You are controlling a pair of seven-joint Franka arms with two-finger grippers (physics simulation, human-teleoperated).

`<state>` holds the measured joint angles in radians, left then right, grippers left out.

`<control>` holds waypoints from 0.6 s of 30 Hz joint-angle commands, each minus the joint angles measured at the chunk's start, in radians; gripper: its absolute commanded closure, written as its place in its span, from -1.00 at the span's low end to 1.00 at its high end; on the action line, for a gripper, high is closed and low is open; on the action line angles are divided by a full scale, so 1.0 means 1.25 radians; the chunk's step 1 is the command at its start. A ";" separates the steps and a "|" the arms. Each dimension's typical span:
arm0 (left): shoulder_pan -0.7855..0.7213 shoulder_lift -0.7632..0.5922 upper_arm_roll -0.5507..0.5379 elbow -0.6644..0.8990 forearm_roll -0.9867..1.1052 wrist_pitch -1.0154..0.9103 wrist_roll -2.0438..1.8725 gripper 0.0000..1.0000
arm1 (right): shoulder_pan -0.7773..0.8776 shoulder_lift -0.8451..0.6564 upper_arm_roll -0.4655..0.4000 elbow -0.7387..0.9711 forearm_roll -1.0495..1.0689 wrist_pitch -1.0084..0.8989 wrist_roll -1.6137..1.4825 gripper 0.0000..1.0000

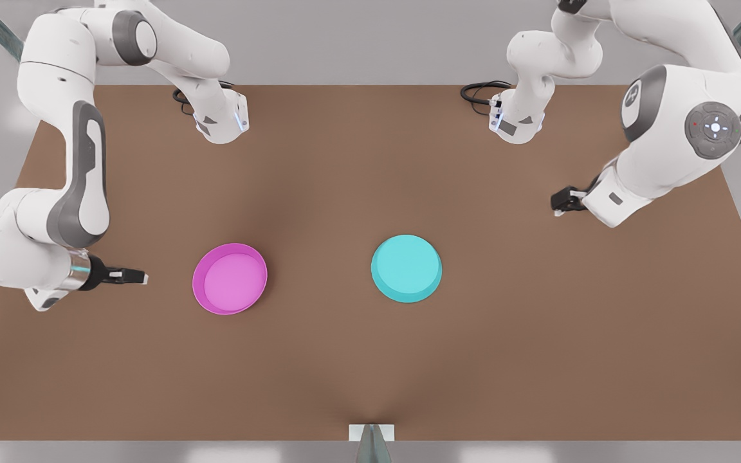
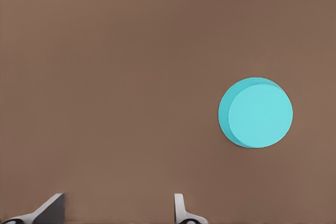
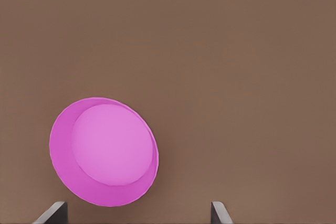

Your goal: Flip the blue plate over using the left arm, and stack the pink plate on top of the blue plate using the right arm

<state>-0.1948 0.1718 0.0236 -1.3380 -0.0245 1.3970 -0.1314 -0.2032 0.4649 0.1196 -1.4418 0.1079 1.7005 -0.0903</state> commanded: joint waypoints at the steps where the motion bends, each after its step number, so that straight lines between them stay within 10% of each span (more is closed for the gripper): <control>1: -0.002 0.001 0.000 0.000 0.025 0.000 -0.002 -1.00 | -0.002 0.002 0.001 -0.009 0.000 0.002 -0.006 -1.00; 18: -0.005 0.011 -0.002 0.004 0.018 -0.016 -0.007 -1.00 | -0.078 0.082 0.178 -0.237 -0.020 0.401 0.001 -1.00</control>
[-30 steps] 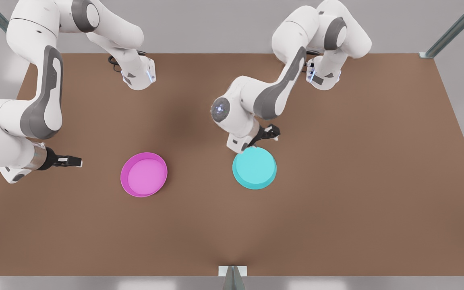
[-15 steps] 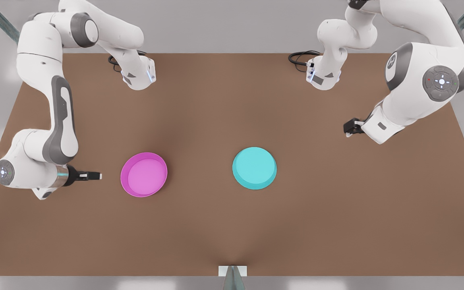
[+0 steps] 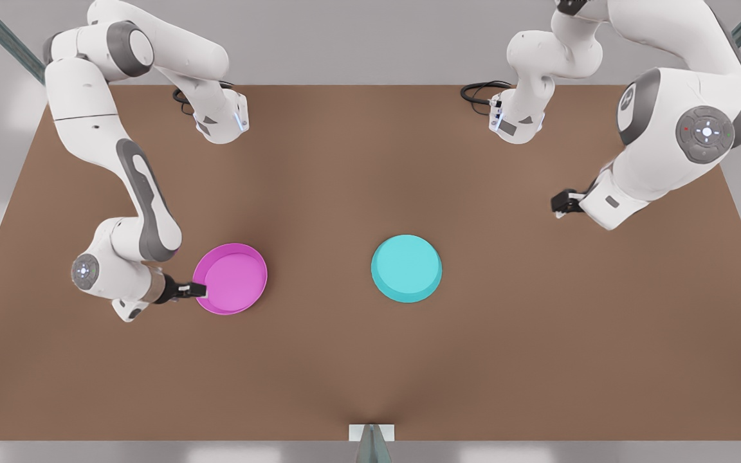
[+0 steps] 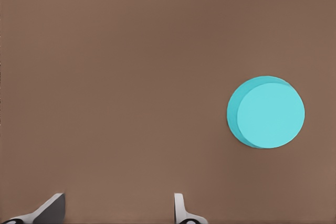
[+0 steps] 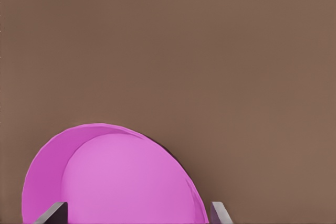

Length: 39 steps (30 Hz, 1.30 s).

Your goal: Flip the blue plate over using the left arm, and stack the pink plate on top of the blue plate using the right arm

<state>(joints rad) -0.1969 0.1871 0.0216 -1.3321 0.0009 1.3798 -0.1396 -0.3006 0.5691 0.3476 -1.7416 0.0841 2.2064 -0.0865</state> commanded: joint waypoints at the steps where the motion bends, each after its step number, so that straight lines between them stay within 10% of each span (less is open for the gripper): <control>1: -0.003 0.000 -0.001 0.001 -0.006 0.001 0.000 -1.00 | 0.000 0.000 0.002 -0.003 0.001 0.009 0.000 -1.00; 6: -0.006 0.000 0.000 -0.002 -0.002 -0.021 0.004 -1.00 | -0.040 0.002 0.018 -0.041 -0.035 0.060 -0.034 -1.00; 12: -0.003 -0.002 0.001 0.002 -0.008 -0.023 0.010 -1.00 | -0.279 0.075 0.218 -0.103 -0.030 0.197 -0.013 -1.00; 39: 0.009 0.018 0.001 0.025 -0.029 -0.010 0.005 -1.00 | -0.325 0.113 0.262 -0.191 -0.134 0.234 -0.012 -1.00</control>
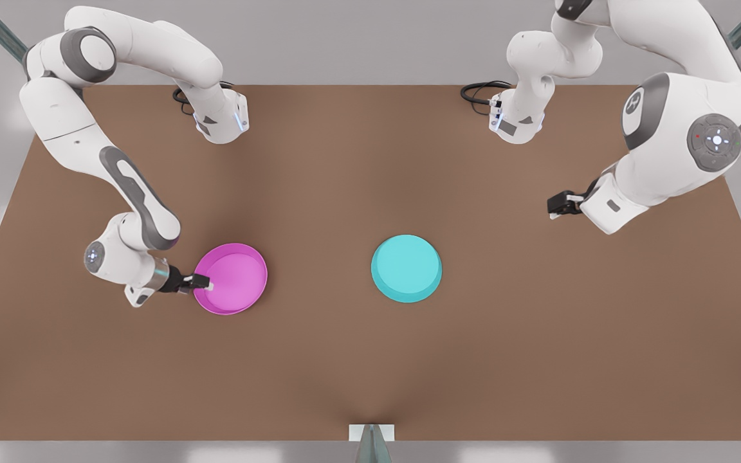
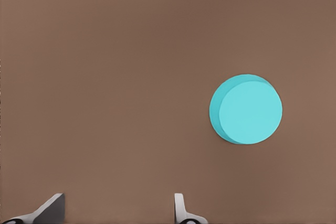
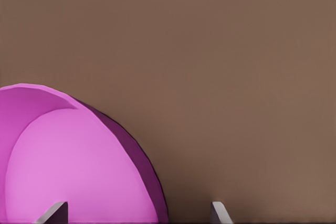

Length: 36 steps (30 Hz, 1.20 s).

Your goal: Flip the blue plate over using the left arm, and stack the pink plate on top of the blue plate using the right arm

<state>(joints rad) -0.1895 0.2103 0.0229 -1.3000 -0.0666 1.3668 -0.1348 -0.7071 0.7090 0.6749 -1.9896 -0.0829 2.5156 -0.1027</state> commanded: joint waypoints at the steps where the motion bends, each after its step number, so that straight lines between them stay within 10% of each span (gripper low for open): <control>1: 0.003 0.000 0.000 0.001 0.026 0.000 0.000 -1.00 | 0.000 0.000 0.000 -0.001 0.000 0.001 0.000 -1.00; 12: -0.001 0.002 0.000 0.001 0.026 -0.001 0.000 -1.00 | 0.007 -0.001 0.000 -0.010 -0.001 0.019 0.000 -0.54; 19: -0.002 0.002 0.000 0.001 0.026 -0.001 0.000 -1.00 | 0.007 -0.001 0.000 -0.010 -0.001 0.017 0.000 0.43; 36: -0.002 0.004 -0.001 0.002 0.028 -0.002 0.000 -1.00 | 0.012 -0.006 0.000 -0.010 -0.001 0.019 0.001 0.57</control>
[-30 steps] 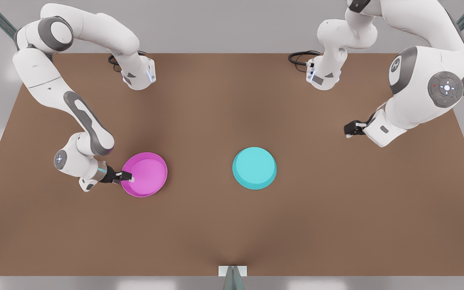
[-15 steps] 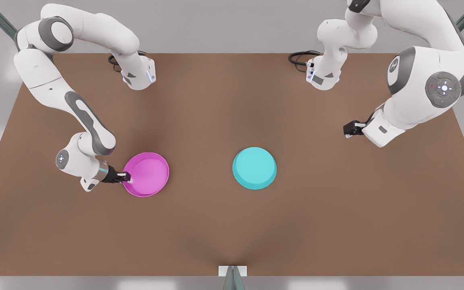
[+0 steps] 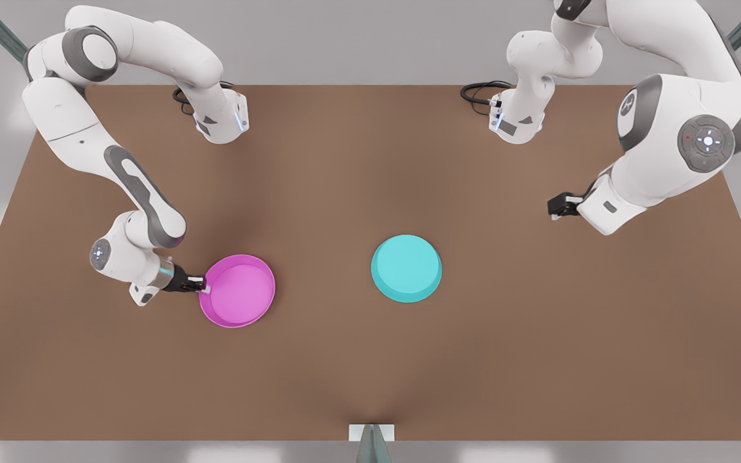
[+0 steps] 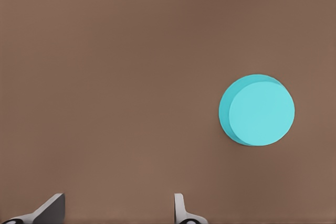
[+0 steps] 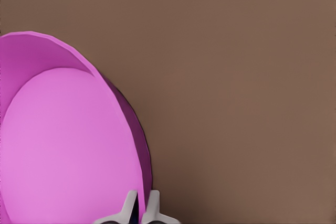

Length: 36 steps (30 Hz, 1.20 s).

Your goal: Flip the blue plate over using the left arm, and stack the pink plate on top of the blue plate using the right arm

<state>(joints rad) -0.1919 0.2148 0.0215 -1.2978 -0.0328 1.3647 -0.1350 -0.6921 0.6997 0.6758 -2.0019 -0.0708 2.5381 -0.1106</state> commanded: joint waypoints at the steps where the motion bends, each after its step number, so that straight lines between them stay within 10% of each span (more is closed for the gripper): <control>1: -0.001 0.001 0.000 0.000 0.000 -0.001 0.000 -1.00 | 0.000 0.000 -0.001 0.000 -0.011 -0.001 0.009 0.57; 23: -0.001 0.004 0.000 0.002 0.007 0.000 0.000 -1.00 | -0.099 -0.096 0.143 -0.010 0.028 -0.148 0.074 0.57; 36: -0.001 0.007 0.001 0.004 0.007 0.000 0.000 -1.00 | 0.096 -0.102 0.101 0.021 0.140 -0.133 0.139 0.57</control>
<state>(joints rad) -0.1932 0.2240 0.0230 -1.2918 -0.0247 1.3667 -0.1350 -0.5636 0.5721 0.7958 -1.9719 0.1034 2.3721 0.0702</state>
